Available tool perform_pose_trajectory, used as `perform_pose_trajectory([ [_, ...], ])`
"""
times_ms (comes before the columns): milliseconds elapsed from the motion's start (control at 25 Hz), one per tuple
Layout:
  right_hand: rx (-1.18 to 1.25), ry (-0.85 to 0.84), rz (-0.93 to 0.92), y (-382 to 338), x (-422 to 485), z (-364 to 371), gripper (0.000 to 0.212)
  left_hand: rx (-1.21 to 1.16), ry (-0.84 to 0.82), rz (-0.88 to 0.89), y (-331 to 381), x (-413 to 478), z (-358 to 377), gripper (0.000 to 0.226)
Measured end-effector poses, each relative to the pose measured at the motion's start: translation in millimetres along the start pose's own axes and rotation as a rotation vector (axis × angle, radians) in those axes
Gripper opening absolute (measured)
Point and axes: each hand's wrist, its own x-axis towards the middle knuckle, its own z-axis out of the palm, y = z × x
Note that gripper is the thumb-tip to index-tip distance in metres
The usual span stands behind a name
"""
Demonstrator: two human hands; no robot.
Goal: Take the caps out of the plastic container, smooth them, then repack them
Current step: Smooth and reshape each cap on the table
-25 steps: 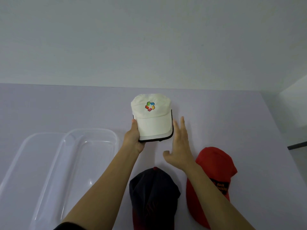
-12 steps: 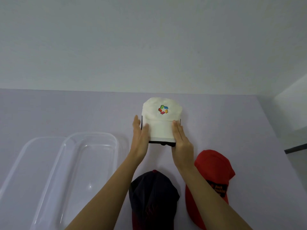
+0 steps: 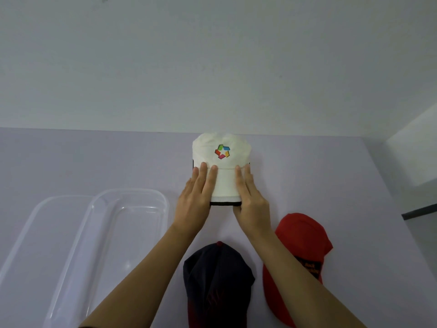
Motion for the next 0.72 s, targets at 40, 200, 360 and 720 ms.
perform_pose_trajectory([
  [40, -0.002, -0.037, 0.034, -2, 1, -1, 0.094, 0.018, 0.011, 0.031, -2, -1, 0, 0.075],
  [200, 0.027, -0.086, 0.076, -9, -2, 2, 0.089, -0.127, -0.016, -0.056, 0, -5, 0, 0.078],
  [360, 0.193, -0.047, 0.165, -22, -1, 0, 0.067, -0.347, 0.006, -0.230, 12, -11, 2, 0.069],
  [720, 0.343, -0.104, 0.180, -23, -3, -12, 0.067, -0.501, -0.084, -0.310, 17, -10, -11, 0.063],
])
